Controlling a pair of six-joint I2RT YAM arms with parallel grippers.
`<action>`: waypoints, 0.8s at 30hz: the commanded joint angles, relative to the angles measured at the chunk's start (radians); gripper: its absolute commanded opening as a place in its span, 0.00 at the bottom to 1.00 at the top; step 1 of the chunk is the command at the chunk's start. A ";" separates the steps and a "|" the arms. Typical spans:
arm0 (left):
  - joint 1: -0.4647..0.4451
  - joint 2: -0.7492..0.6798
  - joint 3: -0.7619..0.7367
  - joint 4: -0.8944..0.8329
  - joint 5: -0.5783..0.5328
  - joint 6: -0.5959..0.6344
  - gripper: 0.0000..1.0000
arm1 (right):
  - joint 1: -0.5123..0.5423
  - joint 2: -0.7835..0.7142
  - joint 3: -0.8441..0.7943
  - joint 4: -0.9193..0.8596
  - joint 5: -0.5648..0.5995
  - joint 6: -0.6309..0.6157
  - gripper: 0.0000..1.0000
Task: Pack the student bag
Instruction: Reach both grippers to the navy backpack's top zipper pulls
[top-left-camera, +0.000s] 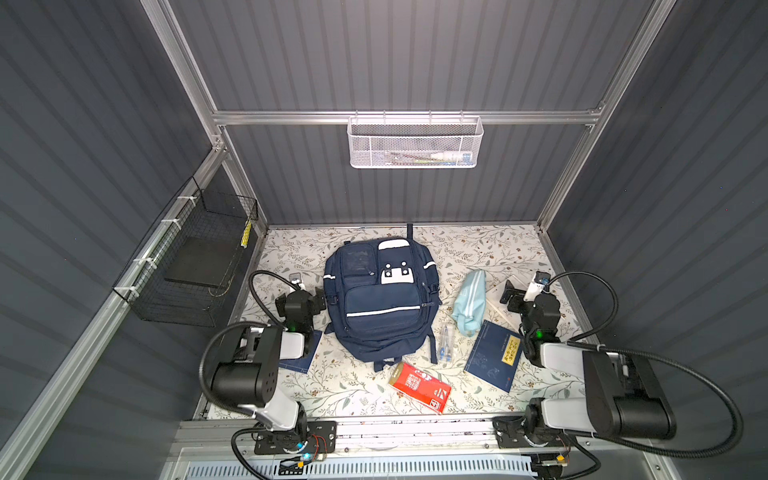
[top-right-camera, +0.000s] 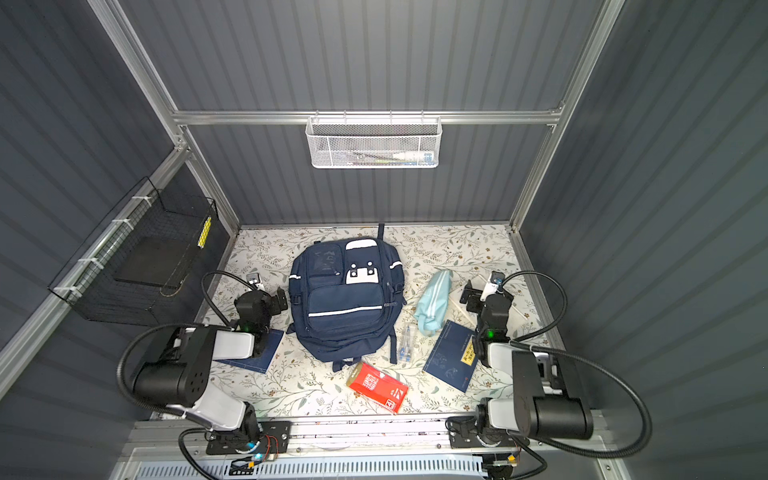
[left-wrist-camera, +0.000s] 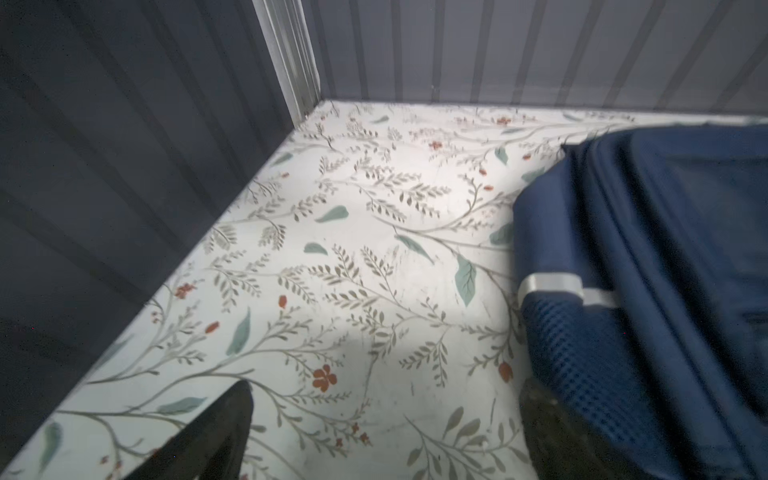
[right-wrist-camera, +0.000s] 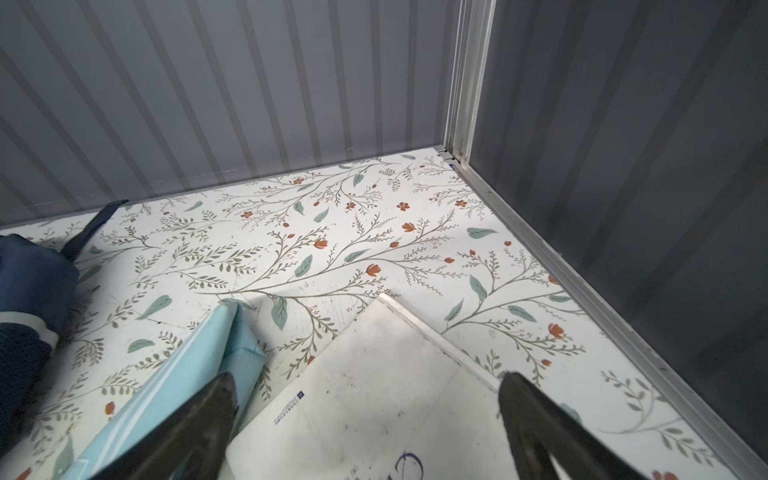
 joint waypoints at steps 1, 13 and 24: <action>-0.005 -0.152 0.072 -0.247 0.010 -0.114 1.00 | 0.002 -0.172 0.040 -0.203 0.032 0.065 0.99; -0.230 -0.155 0.247 -0.736 0.207 -0.579 0.94 | 0.147 -0.114 0.401 -0.674 -0.342 0.301 0.99; -0.273 0.176 0.351 -0.726 0.169 -0.586 0.64 | 0.345 0.506 0.920 -0.982 -0.467 0.324 0.93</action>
